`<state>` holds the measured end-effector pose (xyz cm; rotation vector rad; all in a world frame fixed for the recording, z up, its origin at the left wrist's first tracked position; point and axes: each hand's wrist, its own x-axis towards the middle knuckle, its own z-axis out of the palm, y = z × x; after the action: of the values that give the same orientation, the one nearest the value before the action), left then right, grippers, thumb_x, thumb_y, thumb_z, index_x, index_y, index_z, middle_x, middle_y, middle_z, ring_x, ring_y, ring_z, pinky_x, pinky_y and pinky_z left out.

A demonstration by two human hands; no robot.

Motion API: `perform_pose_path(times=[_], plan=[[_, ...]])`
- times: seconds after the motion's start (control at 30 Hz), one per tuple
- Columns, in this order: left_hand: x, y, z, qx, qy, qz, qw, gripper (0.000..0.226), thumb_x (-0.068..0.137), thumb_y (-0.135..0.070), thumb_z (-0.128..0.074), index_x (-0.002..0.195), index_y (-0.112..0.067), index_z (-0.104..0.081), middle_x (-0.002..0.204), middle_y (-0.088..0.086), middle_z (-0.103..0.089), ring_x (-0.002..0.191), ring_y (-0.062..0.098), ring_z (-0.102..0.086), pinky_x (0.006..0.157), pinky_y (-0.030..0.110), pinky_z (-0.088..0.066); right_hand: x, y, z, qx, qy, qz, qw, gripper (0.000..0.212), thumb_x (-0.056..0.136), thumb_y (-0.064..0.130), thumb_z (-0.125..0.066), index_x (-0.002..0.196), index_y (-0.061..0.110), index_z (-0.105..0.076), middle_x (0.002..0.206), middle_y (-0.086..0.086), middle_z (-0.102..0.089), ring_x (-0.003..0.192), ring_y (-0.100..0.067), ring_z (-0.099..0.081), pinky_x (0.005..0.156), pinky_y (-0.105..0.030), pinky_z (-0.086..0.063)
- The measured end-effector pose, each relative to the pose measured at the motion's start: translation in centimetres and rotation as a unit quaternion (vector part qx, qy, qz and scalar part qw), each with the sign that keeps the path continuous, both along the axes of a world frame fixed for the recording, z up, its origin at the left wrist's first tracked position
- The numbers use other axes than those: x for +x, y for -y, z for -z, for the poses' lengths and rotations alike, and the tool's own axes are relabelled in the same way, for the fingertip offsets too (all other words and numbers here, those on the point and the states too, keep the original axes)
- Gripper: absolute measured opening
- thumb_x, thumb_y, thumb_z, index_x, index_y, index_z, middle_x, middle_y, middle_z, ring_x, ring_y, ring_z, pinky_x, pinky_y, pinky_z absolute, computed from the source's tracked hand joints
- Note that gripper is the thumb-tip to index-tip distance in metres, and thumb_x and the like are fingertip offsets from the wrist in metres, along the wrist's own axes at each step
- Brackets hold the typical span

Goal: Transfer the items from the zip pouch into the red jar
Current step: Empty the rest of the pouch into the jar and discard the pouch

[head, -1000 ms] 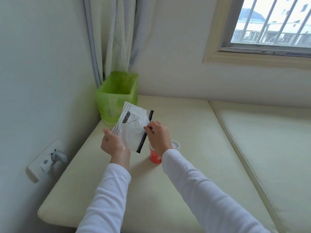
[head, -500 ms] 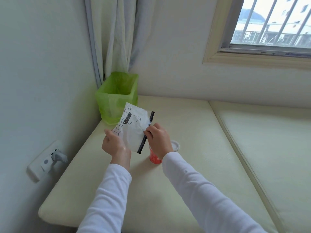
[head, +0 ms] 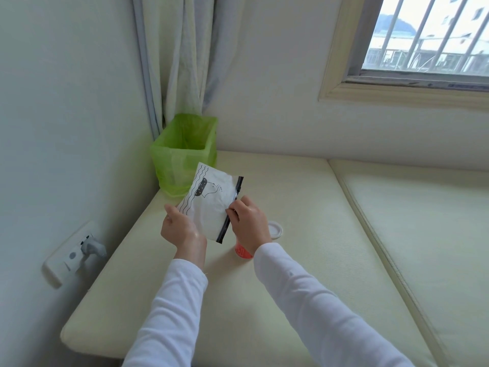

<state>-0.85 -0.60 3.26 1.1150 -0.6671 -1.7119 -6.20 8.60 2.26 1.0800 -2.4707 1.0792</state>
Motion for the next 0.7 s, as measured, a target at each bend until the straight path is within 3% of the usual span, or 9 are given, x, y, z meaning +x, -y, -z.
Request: perform_pose_path(times=[0.27,0.4,0.57,0.7], plan=[[-0.1,0.0,0.1,0.0,-0.007,0.001,1.0,0.038,0.092,-0.034,-0.044,0.06,-0.016,-0.052,0.065,-0.005,-0.055,0.073,0.017,-0.054,0.079,0.032,-0.048,0.0,0.0,0.0,-0.005,0.001,0.001,1.0,0.026,0.09,0.012,-0.051,0.083,-0.009,-0.063,0.089,-0.024,-0.06,0.069,-0.037,-0.056,0.058,-0.031,-0.032],[0.1,0.0,0.0,0.005,-0.009,0.005,1.0,0.038,0.091,-0.035,-0.044,0.059,-0.015,-0.051,0.064,-0.004,-0.053,0.075,0.019,-0.053,0.08,0.033,-0.049,0.0,-0.1,-0.1,-0.027,0.015,-0.002,1.0,0.023,0.09,0.011,-0.053,0.084,-0.008,-0.065,0.088,-0.024,-0.06,0.065,-0.027,-0.046,0.06,-0.029,-0.032],[0.2,0.1,-0.1,0.025,-0.014,0.009,1.0,0.039,0.091,-0.035,-0.045,0.057,-0.014,-0.047,0.063,-0.004,-0.049,0.077,0.021,-0.05,0.079,0.034,-0.048,0.2,-0.4,-1.0,-0.091,0.059,0.018,0.994,0.019,0.09,0.009,-0.052,0.086,-0.004,-0.066,0.091,-0.021,-0.064,0.079,-0.037,-0.059,0.067,-0.038,-0.044],[0.4,0.1,-0.4,0.053,-0.014,0.024,0.998,0.038,0.09,-0.034,-0.044,0.058,-0.014,-0.043,0.063,-0.004,-0.046,0.076,0.021,-0.047,0.073,0.031,-0.044,0.1,-0.9,-1.9,-0.122,0.099,0.07,0.985,0.023,0.092,0.02,-0.051,0.092,0.003,-0.066,0.099,-0.014,-0.065,0.085,-0.034,-0.059,0.069,-0.033,-0.042]])
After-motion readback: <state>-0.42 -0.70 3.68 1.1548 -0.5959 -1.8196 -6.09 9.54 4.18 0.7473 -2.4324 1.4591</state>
